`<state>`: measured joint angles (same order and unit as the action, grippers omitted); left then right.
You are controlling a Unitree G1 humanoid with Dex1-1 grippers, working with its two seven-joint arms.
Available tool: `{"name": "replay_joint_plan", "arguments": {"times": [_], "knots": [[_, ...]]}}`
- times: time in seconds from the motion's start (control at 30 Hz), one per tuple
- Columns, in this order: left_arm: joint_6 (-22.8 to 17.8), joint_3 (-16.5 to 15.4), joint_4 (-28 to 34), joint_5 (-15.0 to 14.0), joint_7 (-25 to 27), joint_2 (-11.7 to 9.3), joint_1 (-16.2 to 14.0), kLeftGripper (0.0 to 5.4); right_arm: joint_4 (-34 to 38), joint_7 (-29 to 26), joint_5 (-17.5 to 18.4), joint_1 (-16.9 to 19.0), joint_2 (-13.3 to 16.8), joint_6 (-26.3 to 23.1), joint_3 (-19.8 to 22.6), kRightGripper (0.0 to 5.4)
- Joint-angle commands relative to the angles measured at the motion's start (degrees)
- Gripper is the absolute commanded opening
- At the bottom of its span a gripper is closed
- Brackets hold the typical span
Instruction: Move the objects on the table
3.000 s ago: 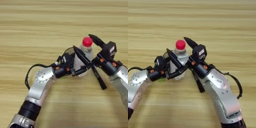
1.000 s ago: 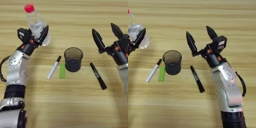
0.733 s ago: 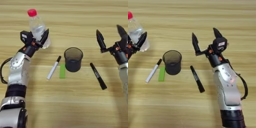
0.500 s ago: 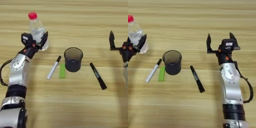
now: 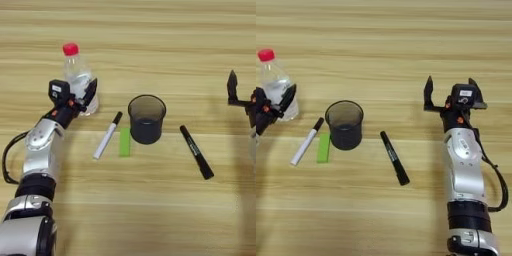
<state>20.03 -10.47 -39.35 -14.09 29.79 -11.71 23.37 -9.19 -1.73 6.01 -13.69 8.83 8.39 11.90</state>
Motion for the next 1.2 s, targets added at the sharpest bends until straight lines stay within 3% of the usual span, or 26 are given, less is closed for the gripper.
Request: {"name": "replay_joint_plan", "arguments": {"times": [0.03, 0.27, 0.5, 1.0, 1.03, 1.2], "knots": [[2.70, 0.32, -3.50, 1.73, -1.45, -0.01, 1.70, 3.09, -0.18, -0.15, 0.27, -0.96, 0.12, 0.49, 0.06, 5.40], [5.69, 0.33, -9.29, 3.95, -4.68, -0.13, 3.03, 3.09, -0.12, -0.24, 0.30, -0.93, -0.01, 0.57, -0.09, 5.40], [7.94, 0.33, -13.27, 4.23, -4.77, 0.32, 3.69, 3.09, 0.28, -0.16, 0.32, -0.88, -0.23, 0.40, -0.27, 5.40], [9.41, 1.06, -12.00, 4.71, -5.14, 1.64, 0.61, 3.08, 0.13, -0.25, 0.49, -0.98, -0.23, 0.28, -0.26, 5.40], [9.52, 1.23, -11.74, 4.92, -5.31, 1.71, 0.31, 3.44, 0.10, -0.25, 0.48, -0.99, -0.22, 0.28, -0.26, 5.40], [9.75, 1.91, -10.43, 5.36, -5.69, 1.80, -0.84, 4.24, -0.12, -0.21, 0.38, -1.08, -0.24, 0.38, -0.31, 5.40]]}}
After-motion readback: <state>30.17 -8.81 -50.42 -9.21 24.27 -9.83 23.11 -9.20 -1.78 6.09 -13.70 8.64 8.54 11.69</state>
